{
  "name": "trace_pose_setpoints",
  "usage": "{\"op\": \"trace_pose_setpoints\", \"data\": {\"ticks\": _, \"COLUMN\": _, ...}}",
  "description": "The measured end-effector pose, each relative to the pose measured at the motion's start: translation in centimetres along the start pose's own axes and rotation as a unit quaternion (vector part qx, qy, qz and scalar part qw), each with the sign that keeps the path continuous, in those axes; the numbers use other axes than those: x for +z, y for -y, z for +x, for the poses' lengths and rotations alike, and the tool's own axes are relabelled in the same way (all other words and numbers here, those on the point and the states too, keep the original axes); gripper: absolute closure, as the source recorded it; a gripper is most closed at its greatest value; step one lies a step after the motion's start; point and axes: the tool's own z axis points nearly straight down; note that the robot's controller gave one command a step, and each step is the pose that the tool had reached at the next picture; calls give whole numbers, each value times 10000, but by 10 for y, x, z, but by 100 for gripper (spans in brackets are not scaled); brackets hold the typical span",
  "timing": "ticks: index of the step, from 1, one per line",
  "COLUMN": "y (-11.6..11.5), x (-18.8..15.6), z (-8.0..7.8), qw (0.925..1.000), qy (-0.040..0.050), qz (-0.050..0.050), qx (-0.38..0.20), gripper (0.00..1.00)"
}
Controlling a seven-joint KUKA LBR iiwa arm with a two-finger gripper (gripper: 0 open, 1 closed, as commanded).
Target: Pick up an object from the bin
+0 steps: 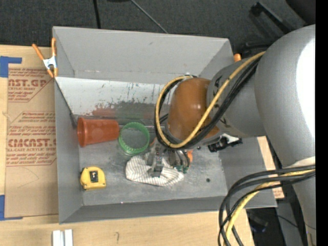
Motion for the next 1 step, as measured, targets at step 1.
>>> {"op": "trace_pose_setpoints", "data": {"ticks": 1, "y": 1, "x": -172, "z": -25, "qw": 10000, "qy": 54, "qz": -9, "qx": -13, "gripper": 100}}
